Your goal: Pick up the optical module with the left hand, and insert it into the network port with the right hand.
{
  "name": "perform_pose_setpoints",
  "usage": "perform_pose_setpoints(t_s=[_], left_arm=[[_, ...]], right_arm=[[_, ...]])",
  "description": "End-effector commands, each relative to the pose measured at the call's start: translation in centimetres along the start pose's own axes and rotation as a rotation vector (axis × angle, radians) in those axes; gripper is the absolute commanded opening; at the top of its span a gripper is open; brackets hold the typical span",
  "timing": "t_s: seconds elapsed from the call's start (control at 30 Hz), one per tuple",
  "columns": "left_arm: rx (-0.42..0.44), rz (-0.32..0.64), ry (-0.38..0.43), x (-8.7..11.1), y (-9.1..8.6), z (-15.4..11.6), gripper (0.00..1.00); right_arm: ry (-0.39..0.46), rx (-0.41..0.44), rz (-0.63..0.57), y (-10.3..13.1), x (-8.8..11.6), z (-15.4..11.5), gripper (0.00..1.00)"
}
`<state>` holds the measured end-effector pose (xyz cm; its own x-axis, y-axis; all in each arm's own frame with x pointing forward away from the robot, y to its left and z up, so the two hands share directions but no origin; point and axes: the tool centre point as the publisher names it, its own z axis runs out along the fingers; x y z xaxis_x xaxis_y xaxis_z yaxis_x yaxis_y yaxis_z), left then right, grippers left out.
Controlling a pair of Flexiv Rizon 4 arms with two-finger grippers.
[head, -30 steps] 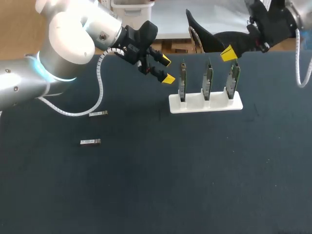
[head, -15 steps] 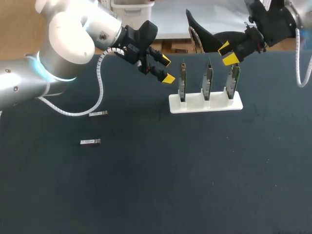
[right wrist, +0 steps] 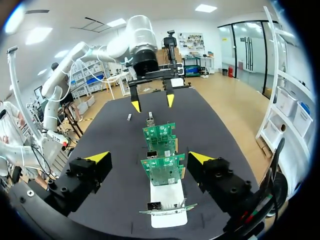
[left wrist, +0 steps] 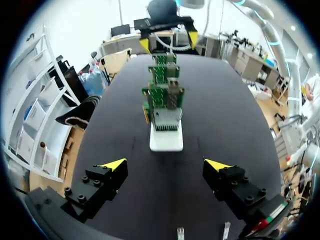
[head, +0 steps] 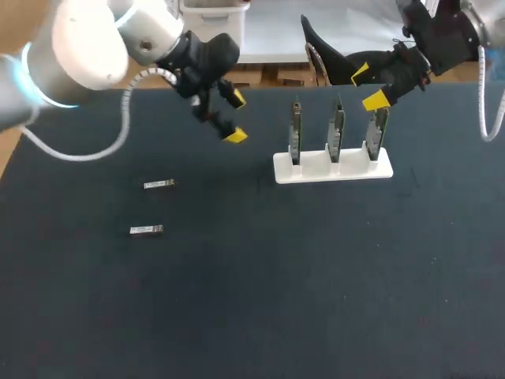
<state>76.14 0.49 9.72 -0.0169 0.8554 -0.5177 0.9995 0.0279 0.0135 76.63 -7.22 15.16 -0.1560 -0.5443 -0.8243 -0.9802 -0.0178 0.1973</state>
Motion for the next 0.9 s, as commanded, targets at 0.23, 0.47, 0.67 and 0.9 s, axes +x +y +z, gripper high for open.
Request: perform_pose_setpoints(t_s=[0.23,0.47,0.67,0.9], left_arm=[[-0.104,-0.022,0.306,6.5,-4.8,-4.6,1.00],[-0.092,-0.059,0.420,11.1,-6.2,-4.6,1.00],[-0.086,-0.036,0.479,13.7,-6.4,-4.0,1.00],[-0.060,-0.101,0.492,16.3,-6.2,-3.6,1.00]], right_arm=[[0.001,0.004,0.000,0.1,0.0,0.0,1.00],[0.001,0.004,0.000,0.1,0.0,0.0,1.00],[0.001,0.004,0.000,0.1,0.0,0.0,1.00],[0.001,0.004,0.000,0.1,0.0,0.0,1.00]])
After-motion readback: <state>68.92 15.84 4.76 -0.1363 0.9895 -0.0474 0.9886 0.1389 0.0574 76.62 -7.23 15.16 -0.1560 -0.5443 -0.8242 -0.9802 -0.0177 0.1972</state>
